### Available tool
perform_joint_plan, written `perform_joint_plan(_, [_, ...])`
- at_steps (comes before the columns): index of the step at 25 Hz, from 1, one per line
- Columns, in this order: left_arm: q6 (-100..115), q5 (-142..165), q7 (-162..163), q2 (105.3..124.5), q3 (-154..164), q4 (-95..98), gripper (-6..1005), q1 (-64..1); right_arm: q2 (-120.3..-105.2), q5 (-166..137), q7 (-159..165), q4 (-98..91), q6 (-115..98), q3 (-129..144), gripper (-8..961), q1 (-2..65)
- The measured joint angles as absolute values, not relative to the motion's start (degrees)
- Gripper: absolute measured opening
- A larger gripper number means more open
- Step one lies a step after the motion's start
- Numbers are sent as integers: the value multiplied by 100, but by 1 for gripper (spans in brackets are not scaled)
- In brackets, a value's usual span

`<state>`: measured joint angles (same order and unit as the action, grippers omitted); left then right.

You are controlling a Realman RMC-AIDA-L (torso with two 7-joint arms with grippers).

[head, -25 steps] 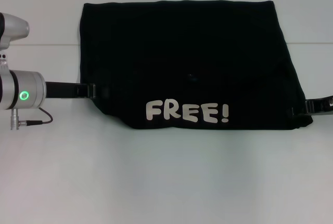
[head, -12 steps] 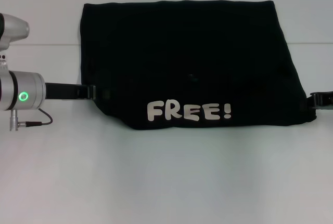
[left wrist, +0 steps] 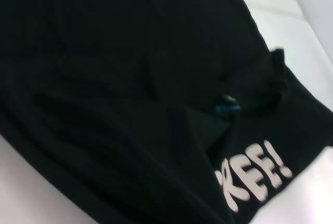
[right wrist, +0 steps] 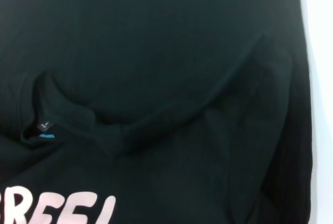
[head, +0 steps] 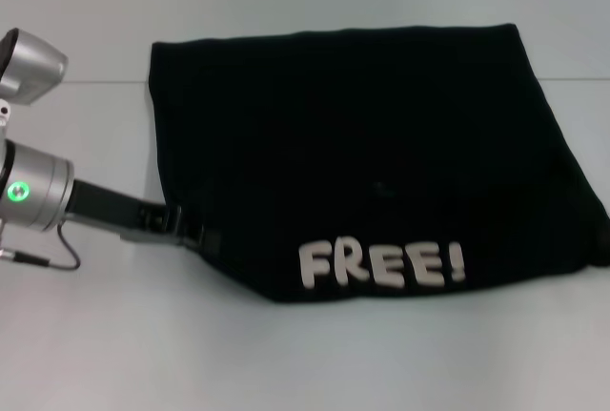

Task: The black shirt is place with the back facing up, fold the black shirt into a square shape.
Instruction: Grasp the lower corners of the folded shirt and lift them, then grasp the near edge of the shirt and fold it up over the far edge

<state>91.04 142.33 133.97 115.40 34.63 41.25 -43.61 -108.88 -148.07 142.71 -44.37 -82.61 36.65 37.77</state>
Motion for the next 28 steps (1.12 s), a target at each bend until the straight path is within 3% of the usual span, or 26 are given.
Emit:
perform_joint_plan(5, [10267,14490,13421,11554,3510,4401,13,-4258,-10908,-14910,14494,-4885,-9285,3676,67,3414])
perform_joint_plan(17, [11394,15253,13321,11680,3586,4616,14,-3865,-11253,-15463,14456,-5477,-10377,3260,68,2799])
perform_joint_plan(28, [11034,15777,13415,11647,3540,4628,14,-3842,-11202,-15454,14346,-5511,-10454,3102,67,2897])
